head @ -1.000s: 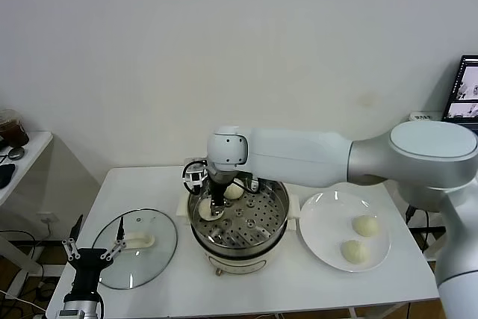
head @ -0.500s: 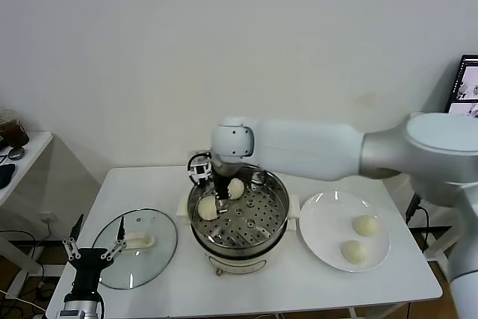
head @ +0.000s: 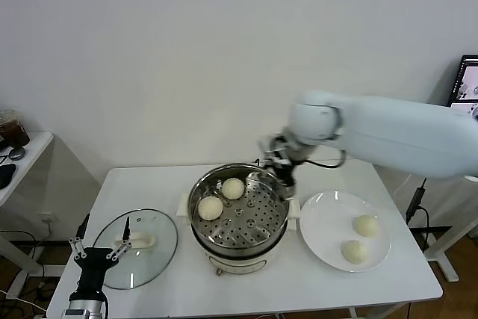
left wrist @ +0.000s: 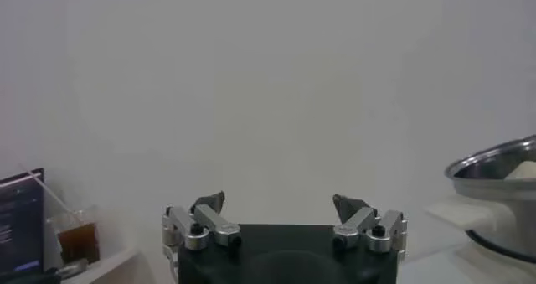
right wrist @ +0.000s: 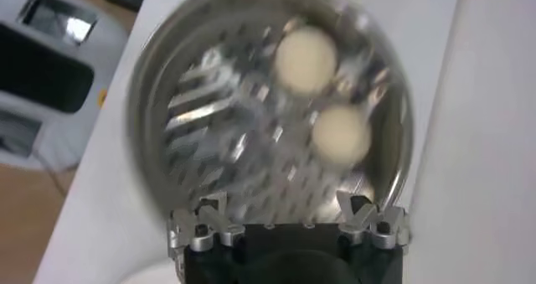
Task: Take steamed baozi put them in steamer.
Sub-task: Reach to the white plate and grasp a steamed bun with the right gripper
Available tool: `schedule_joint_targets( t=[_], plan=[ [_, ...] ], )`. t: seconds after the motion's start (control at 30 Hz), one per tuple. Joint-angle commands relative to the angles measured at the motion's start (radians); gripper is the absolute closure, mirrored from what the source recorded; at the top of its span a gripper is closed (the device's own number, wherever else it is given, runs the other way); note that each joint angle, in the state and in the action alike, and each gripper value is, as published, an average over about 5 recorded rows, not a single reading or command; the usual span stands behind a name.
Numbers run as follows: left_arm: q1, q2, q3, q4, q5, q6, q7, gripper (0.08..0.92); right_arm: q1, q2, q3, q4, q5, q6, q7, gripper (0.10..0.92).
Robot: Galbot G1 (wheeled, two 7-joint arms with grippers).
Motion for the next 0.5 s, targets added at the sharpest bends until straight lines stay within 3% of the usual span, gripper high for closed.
schedule_joint_targets(
  t=[0.03,0.2,0.5],
  plan=[
    [-0.005,0.001,0.007,0.004,0.01,0.004,0.003,0.177,-0.2,-0.447,0.108,0.115,-0.294,0.178,-0.068,0.203],
    [-0.004,-0.001,0.004,0.005,0.018,0.007,0.004,0.177,-0.533,-0.521,0.37,0.05,-0.427,0.215,-0.061,0.203],
    [0.01,-0.01,-0.014,0.007,0.024,0.005,0.003,0.177,-0.865,-0.504,0.597,-0.013,-0.512,0.235,-0.037,0.203]
  ],
)
